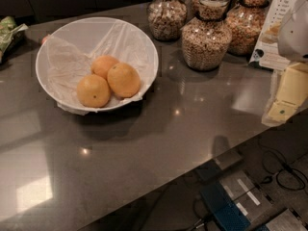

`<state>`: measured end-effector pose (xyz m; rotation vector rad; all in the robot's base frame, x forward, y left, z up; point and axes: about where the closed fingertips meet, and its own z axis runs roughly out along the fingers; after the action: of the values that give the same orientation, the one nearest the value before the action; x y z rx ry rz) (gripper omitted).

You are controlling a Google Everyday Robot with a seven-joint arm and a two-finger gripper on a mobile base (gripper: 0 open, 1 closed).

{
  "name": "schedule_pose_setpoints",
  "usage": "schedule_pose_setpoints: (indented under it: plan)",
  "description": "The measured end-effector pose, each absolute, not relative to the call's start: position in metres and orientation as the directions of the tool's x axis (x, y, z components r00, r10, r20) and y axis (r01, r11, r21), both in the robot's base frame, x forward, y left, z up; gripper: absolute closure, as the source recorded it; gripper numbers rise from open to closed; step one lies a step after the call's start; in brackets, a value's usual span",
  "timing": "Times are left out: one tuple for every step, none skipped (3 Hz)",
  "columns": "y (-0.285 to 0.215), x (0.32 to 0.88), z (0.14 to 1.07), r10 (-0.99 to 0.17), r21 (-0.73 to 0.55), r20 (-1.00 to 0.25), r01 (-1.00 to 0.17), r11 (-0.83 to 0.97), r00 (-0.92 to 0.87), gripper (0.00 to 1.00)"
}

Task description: Pick orange from white bowl

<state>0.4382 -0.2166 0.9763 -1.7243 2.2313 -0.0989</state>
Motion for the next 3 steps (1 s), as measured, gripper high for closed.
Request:
schedule_pose_setpoints:
  plan:
    - [-0.216,0.438,0.976,-0.953,-0.247,-0.208,-0.931,0.27,-0.221,0.0]
    - [-0.191,0.454,0.958,-0.949,-0.231,-0.231,-0.936,0.266,-0.213,0.0]
    - [-0.15,0.475,0.948,-0.947,-0.238,-0.281,-0.945,0.225,-0.154,0.0]
